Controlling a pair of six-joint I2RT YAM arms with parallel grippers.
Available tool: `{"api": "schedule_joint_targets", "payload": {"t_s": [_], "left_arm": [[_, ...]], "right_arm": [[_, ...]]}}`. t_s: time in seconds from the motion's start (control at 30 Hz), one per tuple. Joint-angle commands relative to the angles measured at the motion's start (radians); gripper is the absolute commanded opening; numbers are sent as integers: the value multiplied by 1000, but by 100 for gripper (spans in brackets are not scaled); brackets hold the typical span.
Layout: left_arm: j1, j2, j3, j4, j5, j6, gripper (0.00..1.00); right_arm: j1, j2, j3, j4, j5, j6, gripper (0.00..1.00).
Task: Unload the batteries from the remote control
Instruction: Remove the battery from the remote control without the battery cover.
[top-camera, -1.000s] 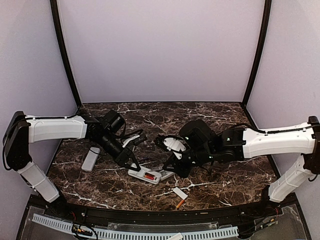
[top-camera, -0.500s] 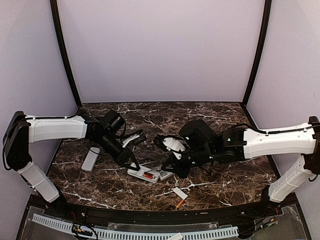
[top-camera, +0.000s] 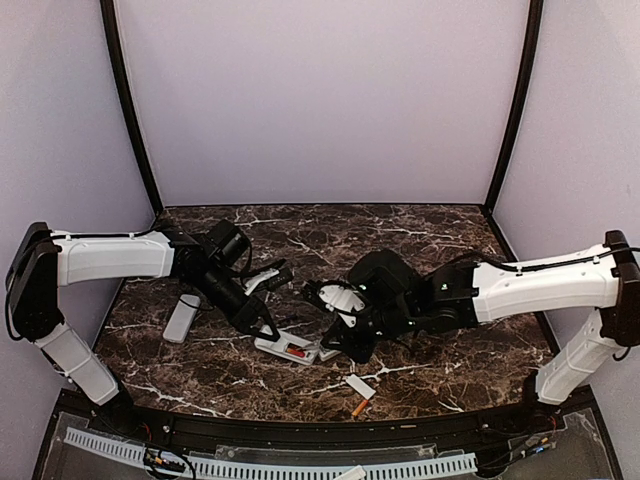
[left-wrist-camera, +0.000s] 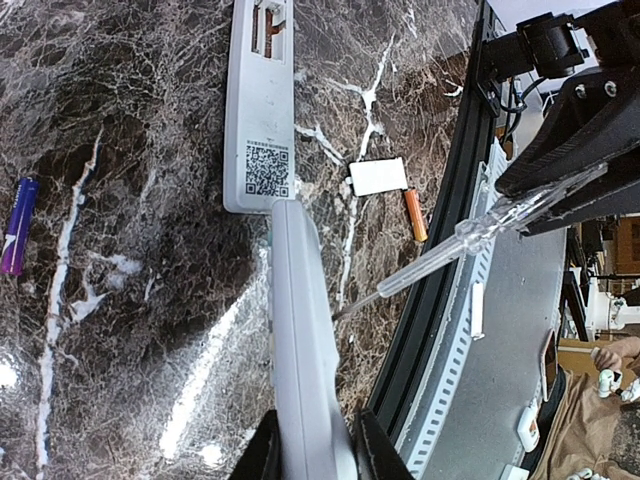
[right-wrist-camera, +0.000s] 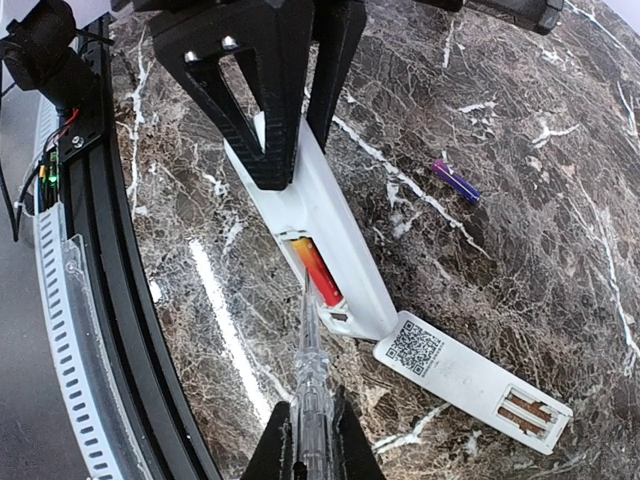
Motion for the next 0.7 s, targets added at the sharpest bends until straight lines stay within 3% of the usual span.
{"api": "schedule_joint_targets", "payload": {"t_s": [0.0,0.17,0.67], "left_arm": [[-3,-6,4,-13,12,10,0],[-3,-7,3,-12,31,15,0],[-33,-35,-16,4,-22,36,0]], "right_arm": [[7,24,13,25,68,-22,0],[-16,43,13,27,52,-41,0],[-199,127,59,57,-428,-82,0]]}}
